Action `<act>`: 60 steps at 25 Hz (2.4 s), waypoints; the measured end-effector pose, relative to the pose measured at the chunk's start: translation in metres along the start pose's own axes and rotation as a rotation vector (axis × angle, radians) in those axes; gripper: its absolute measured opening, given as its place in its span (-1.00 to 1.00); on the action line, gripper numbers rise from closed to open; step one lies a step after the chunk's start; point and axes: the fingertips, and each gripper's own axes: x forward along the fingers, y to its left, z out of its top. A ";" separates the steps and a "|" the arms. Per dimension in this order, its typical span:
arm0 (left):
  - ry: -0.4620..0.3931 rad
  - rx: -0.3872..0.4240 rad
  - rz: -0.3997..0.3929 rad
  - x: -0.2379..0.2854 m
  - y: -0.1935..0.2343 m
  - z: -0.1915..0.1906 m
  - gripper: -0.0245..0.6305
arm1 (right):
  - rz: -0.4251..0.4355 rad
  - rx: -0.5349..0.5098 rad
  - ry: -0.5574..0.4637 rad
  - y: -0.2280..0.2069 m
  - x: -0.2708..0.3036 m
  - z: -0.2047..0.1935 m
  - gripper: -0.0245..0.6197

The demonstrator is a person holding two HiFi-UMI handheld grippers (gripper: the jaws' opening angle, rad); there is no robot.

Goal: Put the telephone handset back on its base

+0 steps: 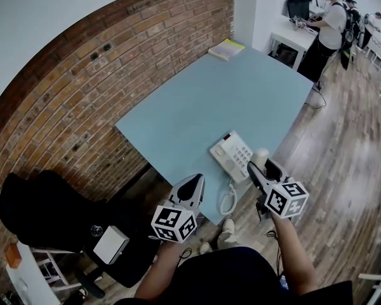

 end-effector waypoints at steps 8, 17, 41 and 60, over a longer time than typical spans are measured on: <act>0.013 -0.001 0.029 0.023 0.007 -0.001 -0.90 | 0.021 -0.012 0.046 -0.020 0.029 -0.007 -0.15; 0.025 -0.015 0.063 0.040 0.017 -0.005 -0.90 | 0.025 -0.019 0.116 -0.038 0.058 -0.024 -0.15; 0.039 -0.029 0.181 0.066 0.041 -0.012 -0.90 | 0.115 -0.179 0.324 -0.055 0.121 -0.079 -0.15; 0.038 -0.045 0.266 0.066 0.053 -0.014 -0.90 | 0.209 -0.201 0.386 -0.045 0.154 -0.098 -0.15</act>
